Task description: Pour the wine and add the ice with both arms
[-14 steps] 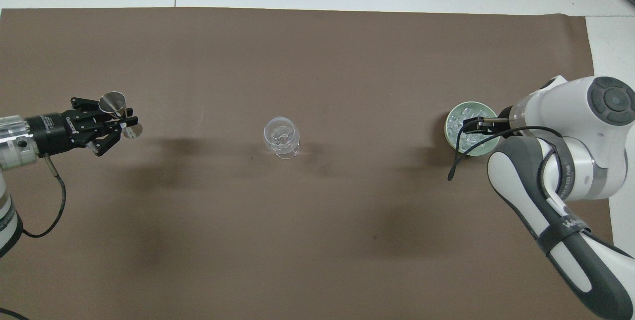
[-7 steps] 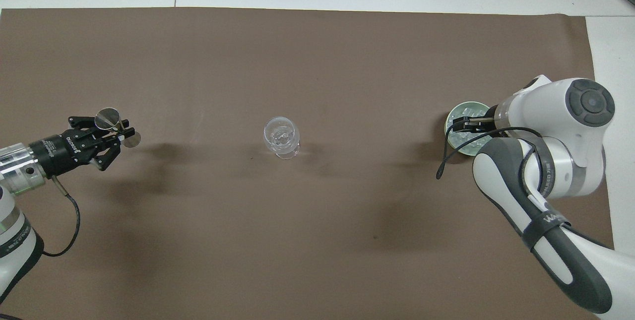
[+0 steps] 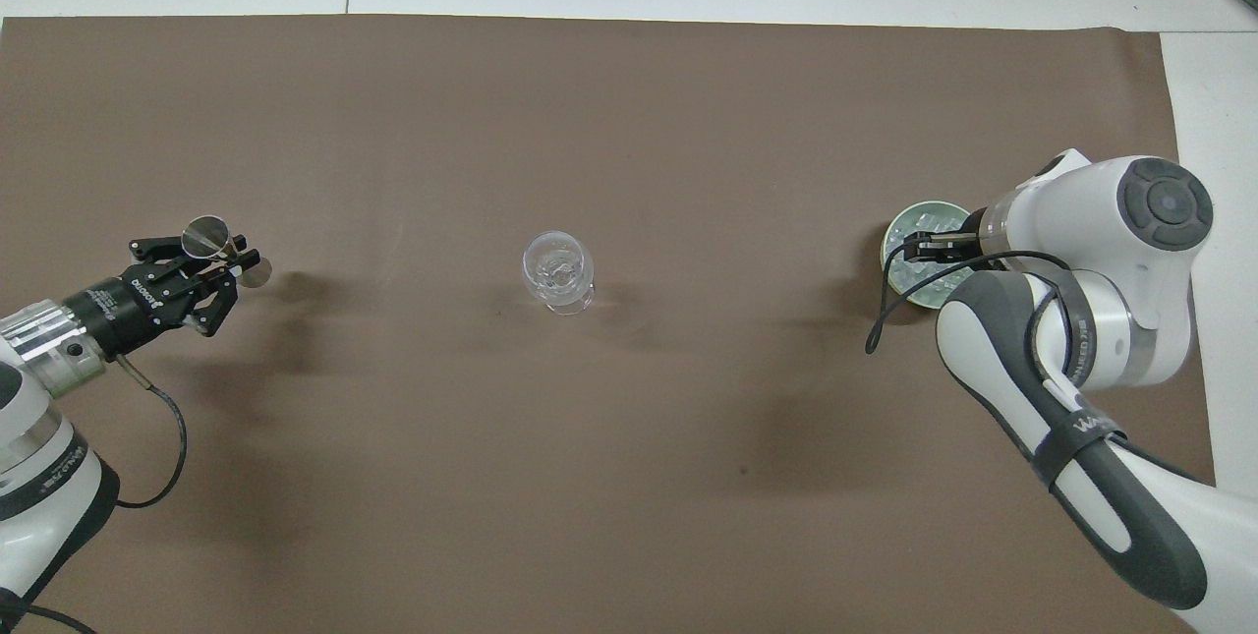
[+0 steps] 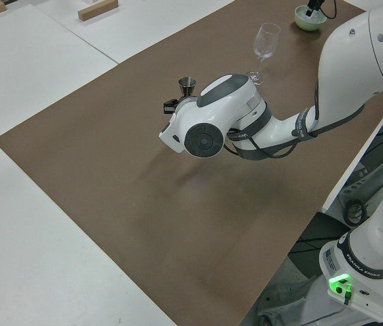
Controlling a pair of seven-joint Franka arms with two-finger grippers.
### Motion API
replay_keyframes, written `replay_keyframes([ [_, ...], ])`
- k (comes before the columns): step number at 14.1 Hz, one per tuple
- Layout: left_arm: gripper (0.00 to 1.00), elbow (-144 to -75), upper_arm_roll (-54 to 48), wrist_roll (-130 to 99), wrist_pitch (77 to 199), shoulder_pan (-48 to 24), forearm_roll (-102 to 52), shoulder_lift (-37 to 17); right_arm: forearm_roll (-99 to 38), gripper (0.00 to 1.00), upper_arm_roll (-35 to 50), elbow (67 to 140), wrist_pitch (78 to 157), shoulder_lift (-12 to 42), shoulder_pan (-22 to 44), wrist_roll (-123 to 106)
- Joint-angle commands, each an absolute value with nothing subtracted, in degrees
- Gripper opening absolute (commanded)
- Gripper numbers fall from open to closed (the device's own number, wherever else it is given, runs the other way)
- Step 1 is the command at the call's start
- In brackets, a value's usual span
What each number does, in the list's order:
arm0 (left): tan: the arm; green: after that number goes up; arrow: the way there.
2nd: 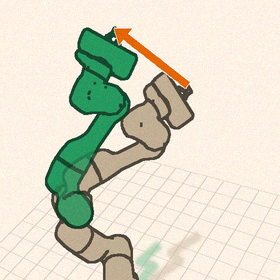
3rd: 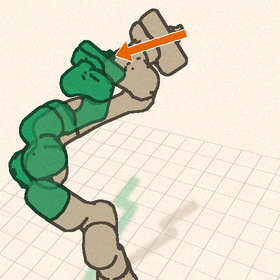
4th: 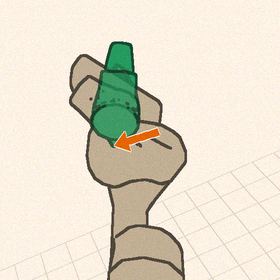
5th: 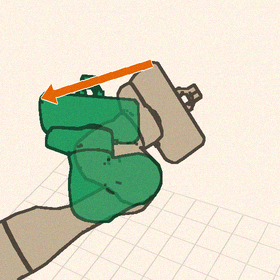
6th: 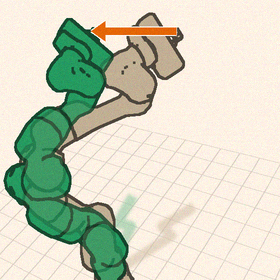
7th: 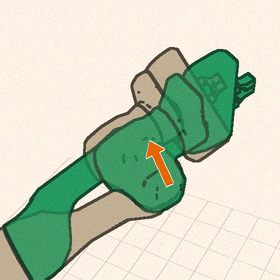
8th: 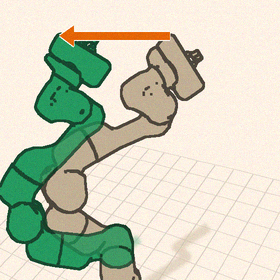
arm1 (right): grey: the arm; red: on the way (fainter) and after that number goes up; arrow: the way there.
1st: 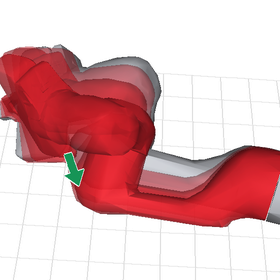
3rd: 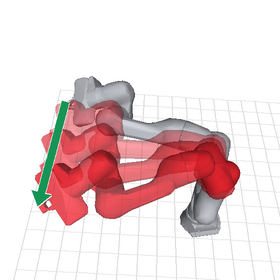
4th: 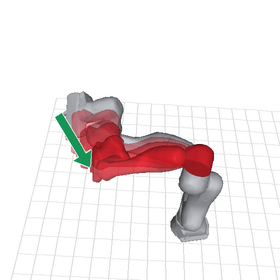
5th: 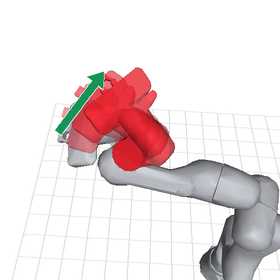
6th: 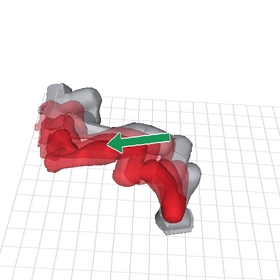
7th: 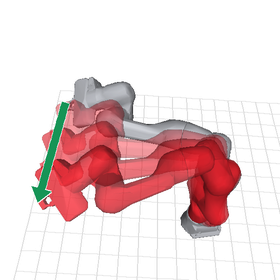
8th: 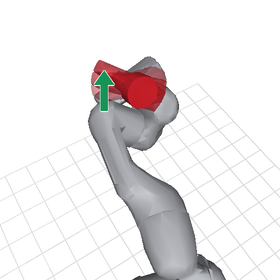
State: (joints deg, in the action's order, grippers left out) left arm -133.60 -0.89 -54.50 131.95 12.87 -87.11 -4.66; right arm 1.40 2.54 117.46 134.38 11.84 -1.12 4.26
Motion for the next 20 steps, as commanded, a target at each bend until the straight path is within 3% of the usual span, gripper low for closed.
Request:
replay_keyframes([
  [1, 0.00, -134.21, -1.23, -48.89, 133.33, 12.22, -92.70, -7.11, 1.58, 0.64, 2.81, 117.95, 137.36, 12.83, -1.76, 2.72],
  [4, 0.00, -134.30, -1.23, -47.90, 132.89, 12.57, -93.34, -7.38, 1.58, 0.62, 2.81, 117.95, 137.81, 13.10, -1.84, 2.81],
  [6, 0.00, -134.91, -1.23, -47.81, 132.80, 12.31, -93.51, -7.29, 1.58, 0.42, 2.81, 117.95, 137.64, 13.10, -1.76, 2.99],
  [9, 0.00, -134.91, -1.23, -47.37, 132.63, 12.22, -94.82, -7.73, 1.58, 0.28, 2.81, 117.95, 136.24, 12.75, -1.85, 2.99],
  [11, 0.00, -134.91, -1.32, -47.37, 132.54, 12.13, -95.10, -7.73, 1.50, 0.07, 2.81, 117.77, 134.22, 12.22, -2.11, 3.34],
  [14, 0.00, -135.35, -1.32, -47.37, 132.45, 11.95, -95.19, -7.65, 0.53, 0.00, 2.81, 117.25, 133.86, 10.29, -2.64, 3.69],
  [20, 0.03, -136.41, -1.41, -45.27, 132.45, 11.43, -96.94, -7.56, 0.44, 0.00, 2.90, 114.70, 130.18, 4.76, -0.27, 9.04],
])
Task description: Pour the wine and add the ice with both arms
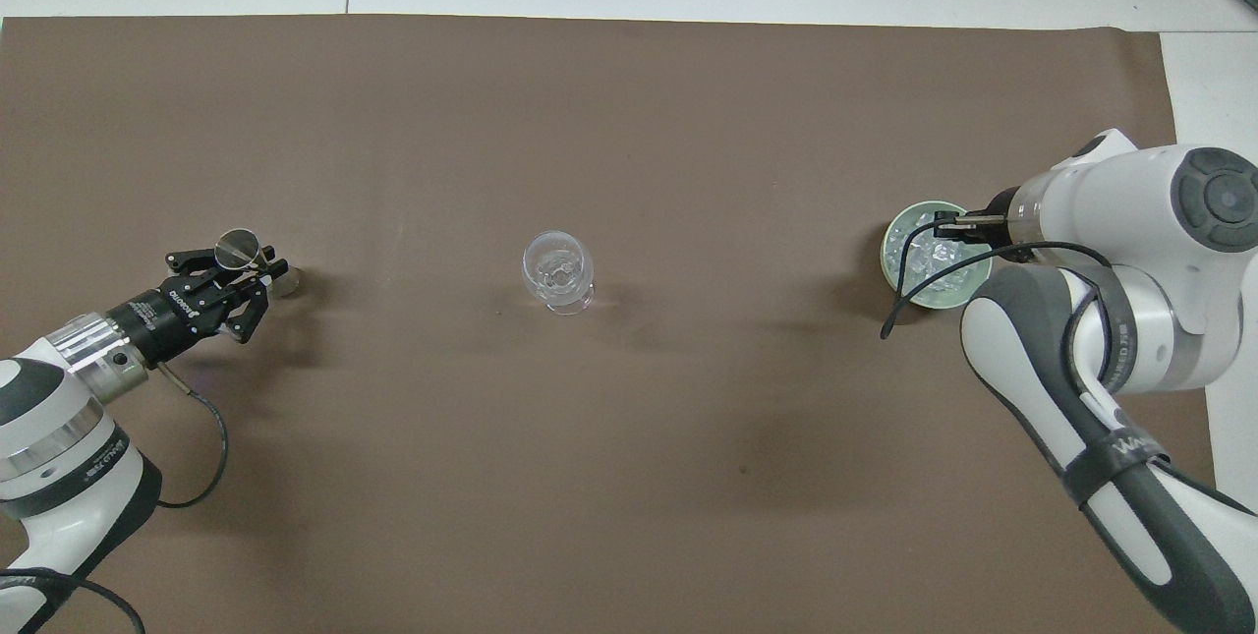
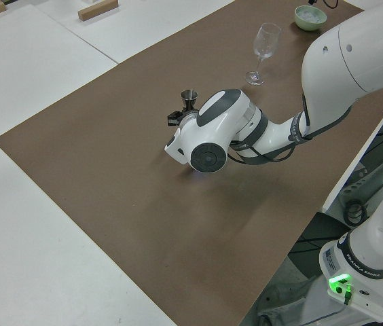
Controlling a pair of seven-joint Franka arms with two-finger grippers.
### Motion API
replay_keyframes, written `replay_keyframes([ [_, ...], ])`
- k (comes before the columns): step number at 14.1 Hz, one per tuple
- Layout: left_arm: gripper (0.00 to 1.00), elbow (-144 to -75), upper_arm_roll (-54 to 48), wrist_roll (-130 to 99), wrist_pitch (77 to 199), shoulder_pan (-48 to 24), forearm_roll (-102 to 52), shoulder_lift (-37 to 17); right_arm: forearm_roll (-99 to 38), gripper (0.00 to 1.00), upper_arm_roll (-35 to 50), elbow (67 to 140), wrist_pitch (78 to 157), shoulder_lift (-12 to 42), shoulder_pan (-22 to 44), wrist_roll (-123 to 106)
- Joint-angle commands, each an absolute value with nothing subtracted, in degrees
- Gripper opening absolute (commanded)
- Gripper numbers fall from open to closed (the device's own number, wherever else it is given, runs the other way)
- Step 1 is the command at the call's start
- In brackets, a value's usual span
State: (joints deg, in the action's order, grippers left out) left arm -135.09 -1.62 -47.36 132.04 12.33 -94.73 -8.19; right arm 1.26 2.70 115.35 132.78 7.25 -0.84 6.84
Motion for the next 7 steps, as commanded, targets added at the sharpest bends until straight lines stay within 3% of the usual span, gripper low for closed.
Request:
replay_keyframes([
  [1, 0.12, -136.41, -1.32, -45.18, 132.45, 11.43, -96.94, -7.56, 0.53, 0.00, 2.99, 113.91, 128.69, 3.88, 0.17, 9.92],
  [2, 0.22, -136.41, -1.32, -45.18, 132.45, 11.51, -96.94, -7.56, 0.44, 0.00, 2.99, 112.78, 126.50, 3.00, 0.78, 10.63],
  [5, 0.40, -136.32, -1.32, -44.30, 132.63, 11.43, -96.94, -7.65, 0.44, 0.00, 2.99, 111.01, 121.13, -0.25, 1.06, 13.97],
  [7, 0.44, -136.32, -1.32, -44.12, 132.71, 11.43, -96.94, -7.65, 0.26, 0.00, 2.99, 110.48, 119.36, -2.36, 0.97, 14.15],
])
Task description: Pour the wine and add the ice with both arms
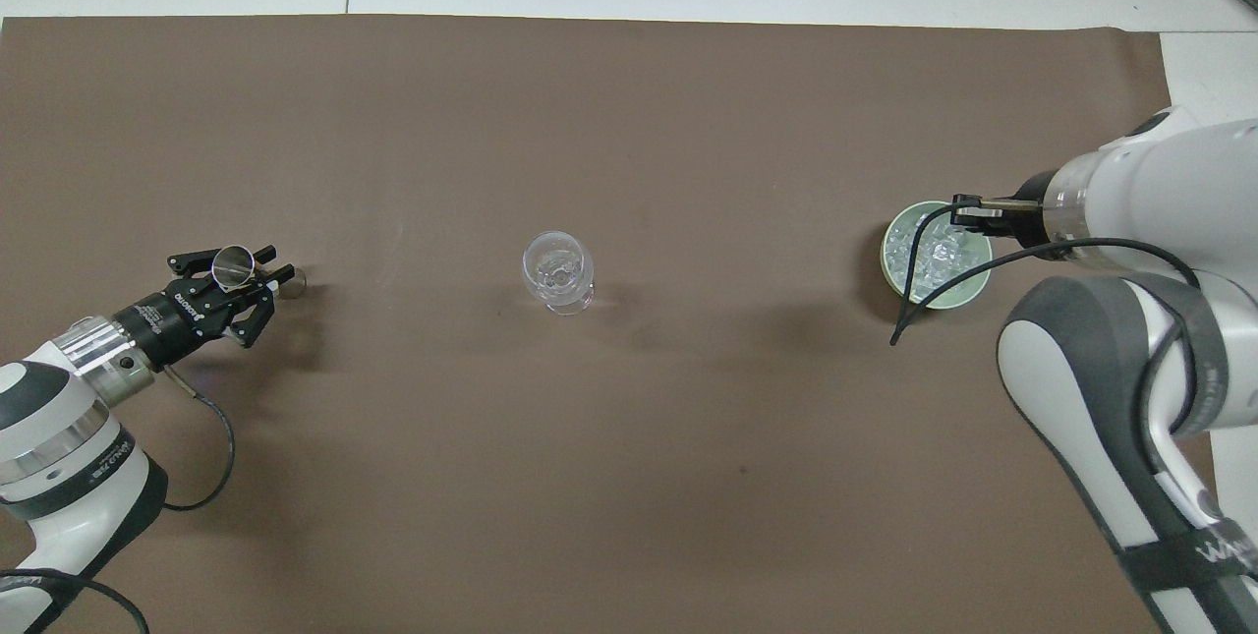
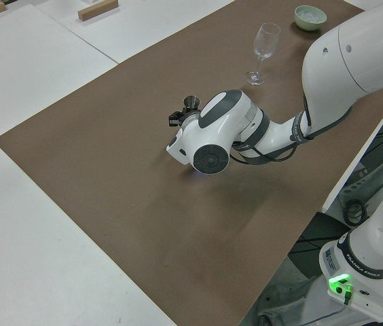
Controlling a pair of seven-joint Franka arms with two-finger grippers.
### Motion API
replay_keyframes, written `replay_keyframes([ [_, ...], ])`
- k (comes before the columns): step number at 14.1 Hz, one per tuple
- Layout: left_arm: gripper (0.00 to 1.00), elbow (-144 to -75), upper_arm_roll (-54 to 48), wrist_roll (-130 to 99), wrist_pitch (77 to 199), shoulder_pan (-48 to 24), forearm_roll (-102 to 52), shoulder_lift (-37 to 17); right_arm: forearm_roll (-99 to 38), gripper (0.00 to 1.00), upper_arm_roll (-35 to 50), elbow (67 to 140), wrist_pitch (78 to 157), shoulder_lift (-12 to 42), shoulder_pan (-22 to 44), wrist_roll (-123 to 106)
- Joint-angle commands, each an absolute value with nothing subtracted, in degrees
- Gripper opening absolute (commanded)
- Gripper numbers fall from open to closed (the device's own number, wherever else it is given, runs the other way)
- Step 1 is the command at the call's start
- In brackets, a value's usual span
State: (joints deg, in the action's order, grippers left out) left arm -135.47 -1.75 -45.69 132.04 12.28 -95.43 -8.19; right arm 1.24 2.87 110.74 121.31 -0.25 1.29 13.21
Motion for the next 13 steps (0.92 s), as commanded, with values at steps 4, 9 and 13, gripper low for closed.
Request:
replay_keyframes([
  [4, 0.66, -136.41, -1.23, -44.03, 132.28, 11.07, -96.86, -7.56, -3.24, 0.00, 2.20, 108.64, 113.83, -5.27, 0.26, 14.24],
  [9, 1.00, -136.58, -1.14, -42.80, 132.89, 10.99, -93.44, -6.59, -6.05, 0.00, 3.51, 104.77, 112.06, -4.05, 1.75, 14.68],
  [13, 1.00, -136.67, -1.05, -43.15, 132.28, 12.13, -82.30, -4.75, -10.10, 0.00, 7.02, 99.77, 112.68, -1.85, 6.31, 26.86],
])
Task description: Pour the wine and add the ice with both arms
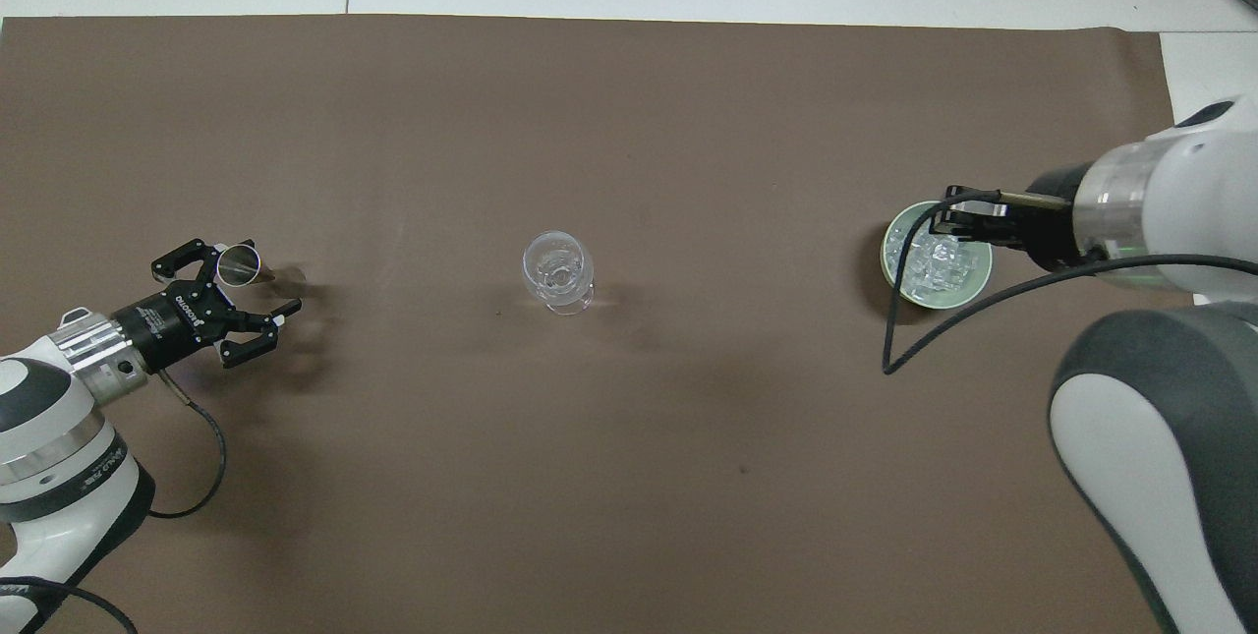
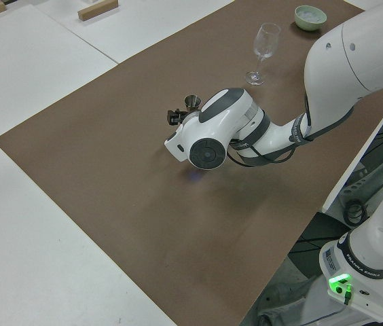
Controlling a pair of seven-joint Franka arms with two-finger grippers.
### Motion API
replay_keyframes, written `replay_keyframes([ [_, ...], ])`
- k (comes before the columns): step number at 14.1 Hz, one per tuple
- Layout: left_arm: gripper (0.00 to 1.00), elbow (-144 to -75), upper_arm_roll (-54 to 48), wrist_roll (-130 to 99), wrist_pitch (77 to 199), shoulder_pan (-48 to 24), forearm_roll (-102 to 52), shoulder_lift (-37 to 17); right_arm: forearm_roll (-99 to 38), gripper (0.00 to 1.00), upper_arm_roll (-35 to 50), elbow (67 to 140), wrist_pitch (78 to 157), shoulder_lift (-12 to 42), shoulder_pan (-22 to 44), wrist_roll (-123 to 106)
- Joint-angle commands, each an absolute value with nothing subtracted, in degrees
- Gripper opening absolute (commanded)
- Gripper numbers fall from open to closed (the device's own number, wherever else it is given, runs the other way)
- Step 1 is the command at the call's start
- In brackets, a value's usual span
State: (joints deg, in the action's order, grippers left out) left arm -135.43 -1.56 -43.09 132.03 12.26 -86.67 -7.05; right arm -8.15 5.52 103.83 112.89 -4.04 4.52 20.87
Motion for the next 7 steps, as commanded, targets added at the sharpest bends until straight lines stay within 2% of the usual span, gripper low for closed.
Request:
replay_keyframes([
  [1, 1.00, -136.76, -1.05, -43.15, 132.01, 12.39, -79.83, -4.14, -10.46, 0.00, 7.47, 98.36, 112.68, -1.32, 7.63, 29.59],
  [7, 1.00, -134.48, -0.70, -43.42, 126.13, 19.77, -59.00, -1.68, -11.52, 0.00, 8.61, 90.53, 114.95, 6.58, 18.97, 45.69],
])
